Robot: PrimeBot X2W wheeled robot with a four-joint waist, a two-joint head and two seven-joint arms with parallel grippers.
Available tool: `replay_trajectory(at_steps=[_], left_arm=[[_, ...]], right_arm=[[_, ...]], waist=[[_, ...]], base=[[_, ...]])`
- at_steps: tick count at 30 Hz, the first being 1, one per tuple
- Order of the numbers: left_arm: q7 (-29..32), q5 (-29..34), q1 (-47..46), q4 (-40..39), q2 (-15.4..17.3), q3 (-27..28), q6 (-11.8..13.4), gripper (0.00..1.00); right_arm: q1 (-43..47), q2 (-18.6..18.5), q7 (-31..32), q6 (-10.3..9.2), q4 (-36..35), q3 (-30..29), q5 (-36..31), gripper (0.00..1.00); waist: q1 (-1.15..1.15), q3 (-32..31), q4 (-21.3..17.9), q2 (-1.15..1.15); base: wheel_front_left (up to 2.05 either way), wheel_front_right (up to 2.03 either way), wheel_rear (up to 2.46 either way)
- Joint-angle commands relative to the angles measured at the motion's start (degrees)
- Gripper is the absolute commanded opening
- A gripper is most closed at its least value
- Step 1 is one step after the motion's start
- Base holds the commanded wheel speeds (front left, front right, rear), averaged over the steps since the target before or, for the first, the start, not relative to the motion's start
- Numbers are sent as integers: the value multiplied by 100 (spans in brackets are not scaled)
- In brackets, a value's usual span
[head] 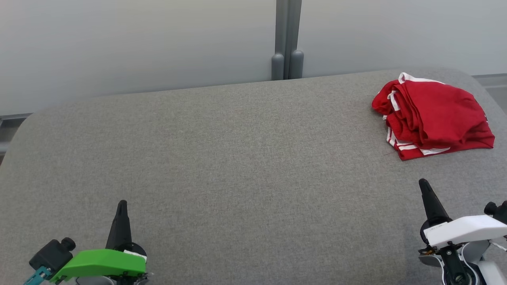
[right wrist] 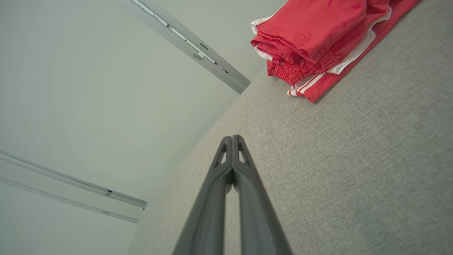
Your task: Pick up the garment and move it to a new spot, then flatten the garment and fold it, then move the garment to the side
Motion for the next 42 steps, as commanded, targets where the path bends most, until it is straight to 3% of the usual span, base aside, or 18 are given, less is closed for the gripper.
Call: replay_trajectory(at_steps=[1, 42], left_arm=[[26, -194, -170, -27, -11, 80, -60, 0], [440, -2264, -445, 126, -216, 555, -332, 0]], right_arm=[[-182, 1, 67, 2, 6, -73, 189, 0], [-854, 330, 924, 3, 655, -513, 2067, 0]], waist=[[0, 4, -3, 0], [0, 81, -52, 0]], base=[[0, 0, 0], [0, 0, 0]])
